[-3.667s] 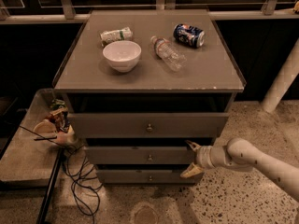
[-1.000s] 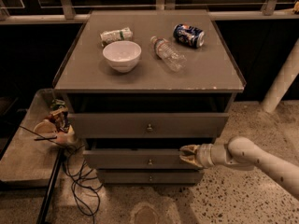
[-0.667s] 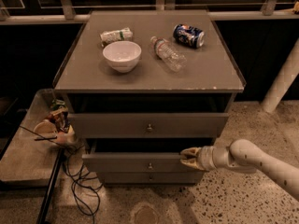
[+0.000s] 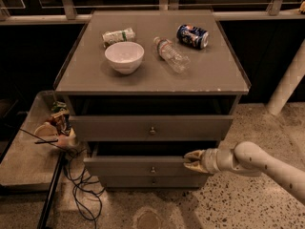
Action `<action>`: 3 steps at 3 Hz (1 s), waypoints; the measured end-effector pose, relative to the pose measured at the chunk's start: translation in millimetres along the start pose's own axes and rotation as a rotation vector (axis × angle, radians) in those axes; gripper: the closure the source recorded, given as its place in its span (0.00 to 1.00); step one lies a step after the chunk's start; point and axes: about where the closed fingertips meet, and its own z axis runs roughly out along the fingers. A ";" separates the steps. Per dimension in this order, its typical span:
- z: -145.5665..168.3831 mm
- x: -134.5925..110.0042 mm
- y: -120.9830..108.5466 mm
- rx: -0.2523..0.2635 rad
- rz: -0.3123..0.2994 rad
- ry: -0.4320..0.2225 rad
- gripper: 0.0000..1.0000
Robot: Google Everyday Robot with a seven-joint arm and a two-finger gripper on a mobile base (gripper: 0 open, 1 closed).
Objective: Open middle drawer
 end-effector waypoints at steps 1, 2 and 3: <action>0.0 0.0 0.0 0.000 0.000 0.000 0.58; 0.1 0.0 0.0 0.000 0.000 0.000 0.50; 0.1 0.0 0.1 0.000 0.000 0.000 0.73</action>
Offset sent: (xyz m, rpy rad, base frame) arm 0.0000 0.0000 0.0000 0.0000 0.0000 0.0000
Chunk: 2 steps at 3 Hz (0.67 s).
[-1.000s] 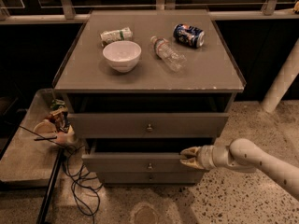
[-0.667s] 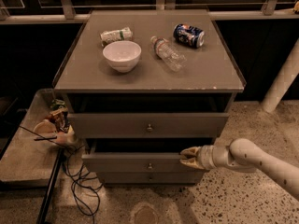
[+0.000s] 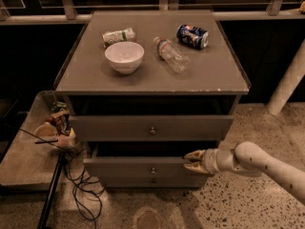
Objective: Open middle drawer
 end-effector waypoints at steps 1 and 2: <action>0.0 3.0 7.3 0.006 0.008 -0.009 0.96; -1.2 5.7 15.0 0.008 0.021 -0.011 1.00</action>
Offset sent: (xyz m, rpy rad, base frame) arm -0.0741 -0.0374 -0.0561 0.0523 0.0595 -0.1020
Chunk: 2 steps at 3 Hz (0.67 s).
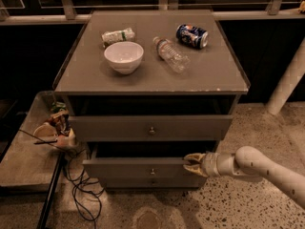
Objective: Open middle drawer
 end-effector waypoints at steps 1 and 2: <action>-2.1 -2.6 -0.8 0.000 0.000 0.000 1.00; -18.4 -16.7 -4.9 0.043 -0.046 0.006 1.00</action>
Offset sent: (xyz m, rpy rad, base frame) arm -0.3036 -0.0764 0.0220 -0.0718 0.0506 -0.1436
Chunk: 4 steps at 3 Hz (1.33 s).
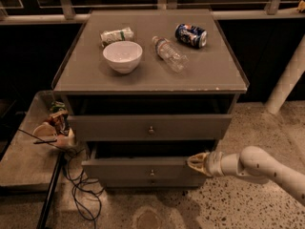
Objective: Open middle drawer
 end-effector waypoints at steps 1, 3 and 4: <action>-2.2 -0.9 1.8 0.000 0.001 0.000 1.00; -2.2 -0.9 1.8 0.000 0.001 0.000 0.59; -2.1 -0.9 1.8 0.000 0.001 0.000 0.34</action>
Offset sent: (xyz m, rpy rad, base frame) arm -0.0025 -0.0005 0.0015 0.0001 0.0008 -0.0013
